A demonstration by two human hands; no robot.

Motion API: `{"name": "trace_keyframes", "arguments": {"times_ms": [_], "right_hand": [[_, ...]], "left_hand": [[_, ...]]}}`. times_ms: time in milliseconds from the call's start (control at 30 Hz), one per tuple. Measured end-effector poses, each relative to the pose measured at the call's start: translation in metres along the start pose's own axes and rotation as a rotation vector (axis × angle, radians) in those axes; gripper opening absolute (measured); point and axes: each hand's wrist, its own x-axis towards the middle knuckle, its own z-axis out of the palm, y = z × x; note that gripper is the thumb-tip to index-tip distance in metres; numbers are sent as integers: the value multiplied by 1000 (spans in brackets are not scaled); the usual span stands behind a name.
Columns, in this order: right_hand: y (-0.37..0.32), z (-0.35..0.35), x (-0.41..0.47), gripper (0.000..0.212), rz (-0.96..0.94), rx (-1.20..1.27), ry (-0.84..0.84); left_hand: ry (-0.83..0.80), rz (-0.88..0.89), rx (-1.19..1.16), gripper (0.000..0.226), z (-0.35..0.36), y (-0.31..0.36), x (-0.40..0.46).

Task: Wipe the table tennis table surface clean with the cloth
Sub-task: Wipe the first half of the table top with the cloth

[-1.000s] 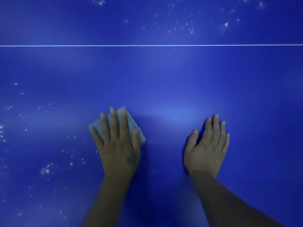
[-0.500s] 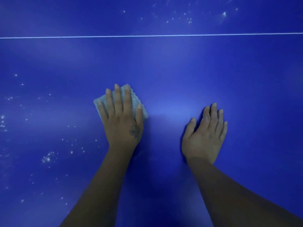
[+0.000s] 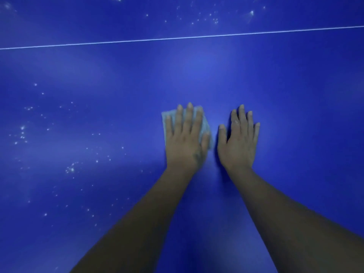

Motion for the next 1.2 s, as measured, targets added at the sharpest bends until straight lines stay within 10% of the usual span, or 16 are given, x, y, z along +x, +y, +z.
{"name": "trace_keyframes", "arguments": {"times_ms": [233, 900, 1200], "right_hand": [[17, -10, -92, 59, -199, -71, -39], [25, -8, -111, 58, -170, -61, -10], [25, -10, -111, 59, -167, -82, -50]], "left_hand": [[-123, 91, -65, 66, -25, 9, -158], [-50, 158, -16, 64, -17, -42, -56], [85, -284, 73, 62, -31, -187, 56]]}}
